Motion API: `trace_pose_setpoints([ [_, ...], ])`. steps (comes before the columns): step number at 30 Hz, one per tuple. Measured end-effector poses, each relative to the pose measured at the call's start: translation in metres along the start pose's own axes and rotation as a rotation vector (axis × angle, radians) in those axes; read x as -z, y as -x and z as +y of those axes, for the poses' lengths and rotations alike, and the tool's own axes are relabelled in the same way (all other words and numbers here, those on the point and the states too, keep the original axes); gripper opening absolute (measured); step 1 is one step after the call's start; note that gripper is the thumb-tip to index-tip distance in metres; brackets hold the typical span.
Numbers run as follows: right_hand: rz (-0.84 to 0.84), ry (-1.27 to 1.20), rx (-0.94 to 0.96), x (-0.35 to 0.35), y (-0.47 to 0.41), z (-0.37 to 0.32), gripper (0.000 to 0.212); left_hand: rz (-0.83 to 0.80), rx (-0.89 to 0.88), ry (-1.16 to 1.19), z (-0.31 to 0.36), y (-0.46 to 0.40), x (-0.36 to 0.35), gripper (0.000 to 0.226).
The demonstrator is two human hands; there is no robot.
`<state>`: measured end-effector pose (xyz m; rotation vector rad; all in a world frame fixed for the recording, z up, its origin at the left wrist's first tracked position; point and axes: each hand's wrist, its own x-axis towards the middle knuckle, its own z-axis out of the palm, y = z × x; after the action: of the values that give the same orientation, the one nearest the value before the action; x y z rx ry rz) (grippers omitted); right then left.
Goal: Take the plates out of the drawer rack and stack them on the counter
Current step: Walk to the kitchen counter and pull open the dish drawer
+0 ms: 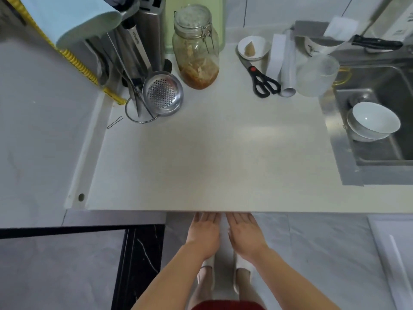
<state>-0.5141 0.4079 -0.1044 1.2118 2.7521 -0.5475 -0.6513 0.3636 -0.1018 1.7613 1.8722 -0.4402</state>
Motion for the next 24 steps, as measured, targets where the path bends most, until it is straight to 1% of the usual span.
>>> trace_pose_setpoints([
  [3, 0.080, 0.013, 0.004, -0.004, -0.001, -0.002, 0.069, 0.026, 0.012, -0.001, -0.003, 0.000, -0.002, 0.065],
  [5, 0.102, 0.034, 0.028, -0.004, -0.004, -0.005, 0.070, 0.034, 0.029, -0.010, -0.004, 0.000, -0.004, 0.064],
  [8, 0.095, 0.003, -0.004, -0.004, -0.010, -0.016, 0.069, 0.046, 0.055, -0.021, -0.008, 0.000, -0.008, 0.066],
  [12, 0.103, 0.003, -0.071, -0.007, -0.011, -0.026, 0.062, 0.070, 0.035, -0.009, -0.013, -0.001, -0.011, 0.068],
  [18, 0.124, -0.015, -0.136, -0.007, -0.010, -0.031, 0.064, 0.140, 0.010, 0.032, -0.013, 0.000, -0.013, 0.064],
  [24, 0.099, -0.009, -0.141, -0.008, -0.005, -0.029, 0.067, 0.208, 0.026, 0.105, -0.009, 0.004, -0.014, 0.065],
])
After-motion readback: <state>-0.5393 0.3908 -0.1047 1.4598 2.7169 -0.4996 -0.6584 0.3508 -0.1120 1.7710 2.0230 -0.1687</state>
